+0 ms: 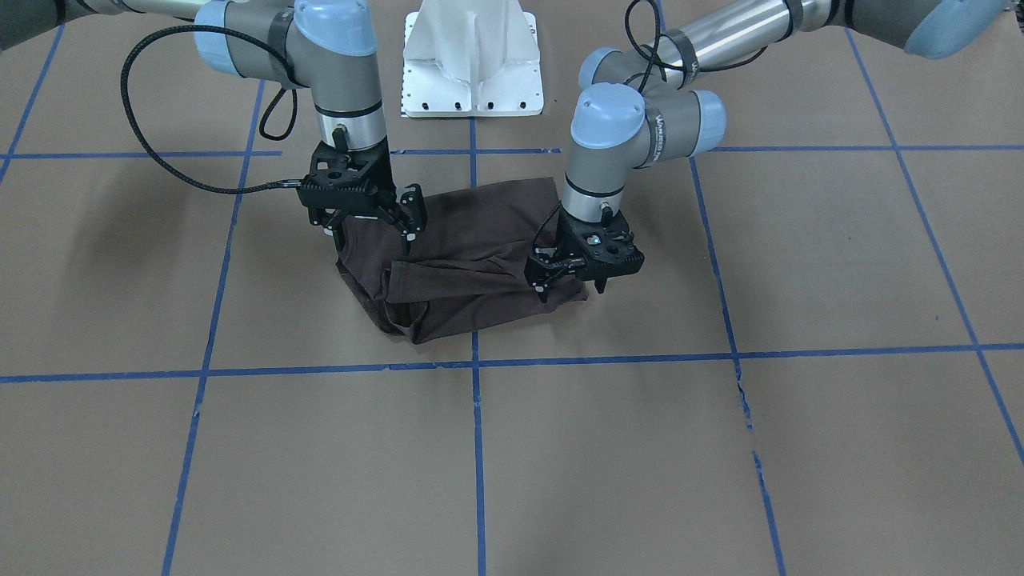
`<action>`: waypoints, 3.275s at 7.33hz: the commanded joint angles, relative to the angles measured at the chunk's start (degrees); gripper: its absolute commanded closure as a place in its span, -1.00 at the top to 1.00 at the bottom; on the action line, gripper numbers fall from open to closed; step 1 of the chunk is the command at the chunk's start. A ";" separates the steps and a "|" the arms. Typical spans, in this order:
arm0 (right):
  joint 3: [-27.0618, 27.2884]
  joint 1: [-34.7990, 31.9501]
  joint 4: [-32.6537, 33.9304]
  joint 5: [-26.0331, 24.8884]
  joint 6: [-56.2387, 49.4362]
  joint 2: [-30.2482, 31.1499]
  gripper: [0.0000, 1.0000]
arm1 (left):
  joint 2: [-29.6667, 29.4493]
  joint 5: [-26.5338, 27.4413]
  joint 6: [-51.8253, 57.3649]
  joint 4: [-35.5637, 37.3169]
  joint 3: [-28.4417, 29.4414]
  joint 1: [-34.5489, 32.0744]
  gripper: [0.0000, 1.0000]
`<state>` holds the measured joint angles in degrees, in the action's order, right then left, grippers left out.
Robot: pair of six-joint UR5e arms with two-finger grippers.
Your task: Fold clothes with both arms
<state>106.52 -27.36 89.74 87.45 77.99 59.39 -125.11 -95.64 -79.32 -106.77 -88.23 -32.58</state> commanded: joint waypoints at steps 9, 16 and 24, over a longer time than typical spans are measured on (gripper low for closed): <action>-6.49 9.26 -0.18 -14.59 1.90 -0.85 0.10 | 6.64 -8.95 16.13 -0.72 -9.68 -7.06 1.00; -8.17 9.17 -0.09 -14.50 -0.12 -0.94 0.10 | 7.16 -8.86 16.04 -0.72 -9.59 -6.97 1.00; -8.44 10.22 0.00 -12.49 -0.12 -2.70 0.09 | 7.43 -8.86 15.60 -0.81 -9.85 -6.97 1.00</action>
<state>98.01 -17.71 89.73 74.35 77.61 56.79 -117.75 -104.50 -63.58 -107.51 -98.00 -39.52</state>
